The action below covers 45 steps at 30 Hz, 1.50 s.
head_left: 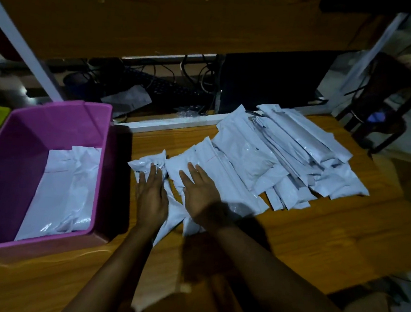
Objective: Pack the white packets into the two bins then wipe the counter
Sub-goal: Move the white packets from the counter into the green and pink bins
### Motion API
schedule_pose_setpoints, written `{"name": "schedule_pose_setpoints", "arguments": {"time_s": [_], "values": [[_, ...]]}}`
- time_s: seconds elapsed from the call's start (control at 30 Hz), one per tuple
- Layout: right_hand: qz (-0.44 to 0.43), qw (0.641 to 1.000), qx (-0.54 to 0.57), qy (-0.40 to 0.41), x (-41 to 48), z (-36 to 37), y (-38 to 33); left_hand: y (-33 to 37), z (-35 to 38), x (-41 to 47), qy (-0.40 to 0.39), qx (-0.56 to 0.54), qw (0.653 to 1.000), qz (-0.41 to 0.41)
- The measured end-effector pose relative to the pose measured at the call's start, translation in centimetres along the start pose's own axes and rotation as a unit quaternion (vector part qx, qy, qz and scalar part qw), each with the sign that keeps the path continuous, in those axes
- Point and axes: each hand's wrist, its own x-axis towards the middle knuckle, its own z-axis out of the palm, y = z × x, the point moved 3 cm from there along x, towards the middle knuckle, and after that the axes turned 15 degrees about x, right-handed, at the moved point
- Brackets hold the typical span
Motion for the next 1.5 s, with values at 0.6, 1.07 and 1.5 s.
{"name": "schedule_pose_setpoints", "arguments": {"time_s": [0.6, 1.07, 1.5], "values": [[0.029, 0.93, 0.192, 0.311, -16.4, -10.3, -7.4, 9.1, -15.6, -11.6, 0.105, -0.091, 0.981, 0.134], [-0.09, 0.915, 0.25, 0.304, -18.8, -5.5, -25.2, -1.8, -29.0, -20.9, 0.196, -0.014, 0.978, 0.073], [-0.13, 0.922, 0.294, 0.214, -3.8, 3.3, -43.0, -26.0, -38.6, -14.8, 0.171, 0.045, 0.984, 0.021]]}}
